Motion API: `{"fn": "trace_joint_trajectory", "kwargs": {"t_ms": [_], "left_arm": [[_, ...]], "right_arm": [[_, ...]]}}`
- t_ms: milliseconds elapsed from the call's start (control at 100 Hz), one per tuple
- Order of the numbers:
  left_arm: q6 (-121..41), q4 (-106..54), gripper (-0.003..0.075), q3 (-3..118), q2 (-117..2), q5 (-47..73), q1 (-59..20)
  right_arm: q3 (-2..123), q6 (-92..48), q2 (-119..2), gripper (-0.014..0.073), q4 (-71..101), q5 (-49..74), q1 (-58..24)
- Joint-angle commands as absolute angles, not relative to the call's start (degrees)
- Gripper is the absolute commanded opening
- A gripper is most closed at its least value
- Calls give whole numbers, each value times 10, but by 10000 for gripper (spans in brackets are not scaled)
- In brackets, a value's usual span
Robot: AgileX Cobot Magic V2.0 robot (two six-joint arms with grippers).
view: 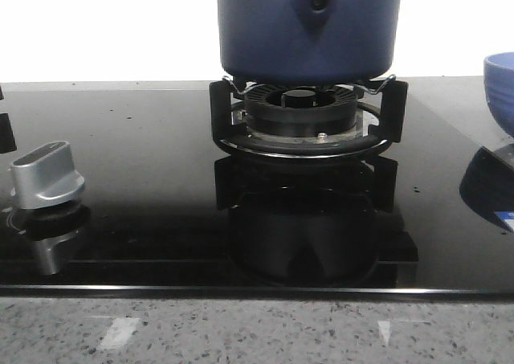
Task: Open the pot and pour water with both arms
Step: 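Lower the glass lid onto the saucepan with the left gripper and release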
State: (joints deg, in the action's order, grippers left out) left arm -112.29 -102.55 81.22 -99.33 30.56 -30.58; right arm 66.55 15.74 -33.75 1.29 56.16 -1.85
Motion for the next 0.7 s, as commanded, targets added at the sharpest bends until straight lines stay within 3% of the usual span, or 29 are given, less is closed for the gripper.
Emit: {"fn": "trace_joint_trajectory", "kwargs": {"t_ms": [0, 280, 450, 690], "left_arm": [[-1124, -1073, 505, 834, -939, 317, -305], [-1090, -1072, 480, 811, -856, 317, -264], [-1089, -1062, 335, 733, -758, 291, -245], [-1089, -1053, 181, 531, -589, 186, -242]], "right_arm": [[677, 149, -341, -69, 11, 516, -20], [677, 89, -339, -69, 11, 519, -26], [677, 41, -308, -69, 11, 527, -53], [657, -15, -225, -69, 11, 556, -59]]}}
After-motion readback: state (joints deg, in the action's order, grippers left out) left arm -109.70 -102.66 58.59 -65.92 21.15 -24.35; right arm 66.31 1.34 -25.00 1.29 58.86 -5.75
